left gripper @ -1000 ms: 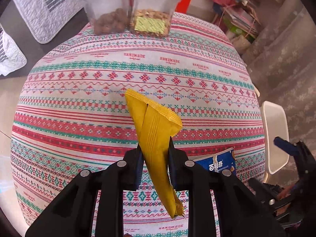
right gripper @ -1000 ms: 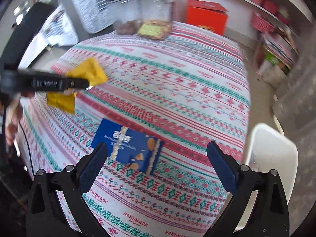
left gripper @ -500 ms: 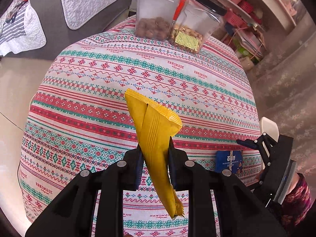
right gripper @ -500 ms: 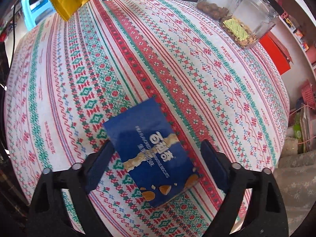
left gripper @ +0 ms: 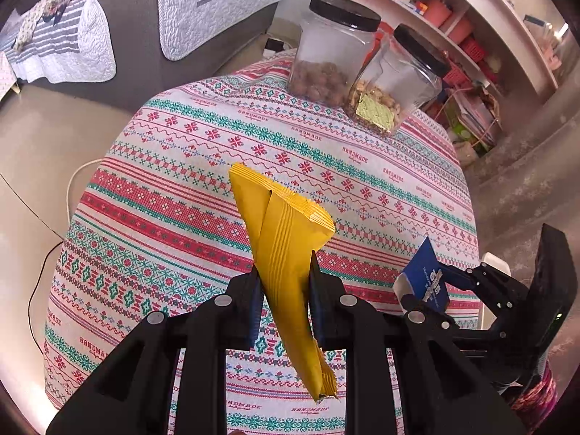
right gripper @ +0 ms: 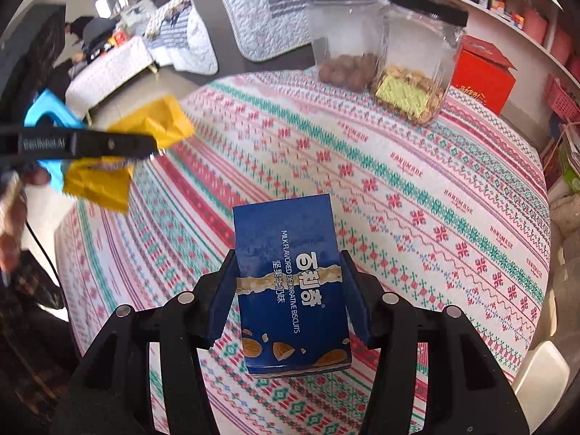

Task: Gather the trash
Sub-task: 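Lift and carry the blue box and yellow packet toward the white bin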

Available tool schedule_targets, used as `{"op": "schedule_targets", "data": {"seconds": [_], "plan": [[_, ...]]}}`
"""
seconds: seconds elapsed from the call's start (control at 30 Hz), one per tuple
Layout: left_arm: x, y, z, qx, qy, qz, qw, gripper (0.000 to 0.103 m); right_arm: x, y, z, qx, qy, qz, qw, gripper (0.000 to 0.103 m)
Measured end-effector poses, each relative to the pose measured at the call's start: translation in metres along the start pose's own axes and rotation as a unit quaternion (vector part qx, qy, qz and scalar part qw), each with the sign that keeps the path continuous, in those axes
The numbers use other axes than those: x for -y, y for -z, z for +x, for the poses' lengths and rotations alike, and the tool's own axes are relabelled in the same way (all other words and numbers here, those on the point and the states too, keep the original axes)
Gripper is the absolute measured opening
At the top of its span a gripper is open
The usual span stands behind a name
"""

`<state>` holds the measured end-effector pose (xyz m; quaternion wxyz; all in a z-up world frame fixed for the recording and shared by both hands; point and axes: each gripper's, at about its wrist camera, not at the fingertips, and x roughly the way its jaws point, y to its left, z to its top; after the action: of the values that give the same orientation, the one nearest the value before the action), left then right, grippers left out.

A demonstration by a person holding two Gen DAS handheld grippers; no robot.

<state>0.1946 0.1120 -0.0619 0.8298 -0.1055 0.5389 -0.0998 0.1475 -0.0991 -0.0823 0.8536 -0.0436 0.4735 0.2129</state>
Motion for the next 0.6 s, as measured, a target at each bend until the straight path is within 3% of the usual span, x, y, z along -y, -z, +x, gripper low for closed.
{"op": "schedule_targets", "data": {"seconds": [0.17,0.3,0.6], "plan": [[0.003,-0.006,-0.012,0.036,-0.004,-0.008,0.9993,0.022,0.009,-0.021,-0.038,0.078,-0.007,0.067,0.995,0.052],[0.008,-0.012,-0.026,0.073,-0.008,-0.021,0.9971,0.022,0.026,-0.031,-0.053,0.116,-0.003,0.115,0.987,0.052],[0.042,-0.021,-0.054,0.148,0.008,-0.034,0.9883,0.022,0.045,-0.030,-0.090,0.181,0.067,0.160,0.968,0.052]]}}
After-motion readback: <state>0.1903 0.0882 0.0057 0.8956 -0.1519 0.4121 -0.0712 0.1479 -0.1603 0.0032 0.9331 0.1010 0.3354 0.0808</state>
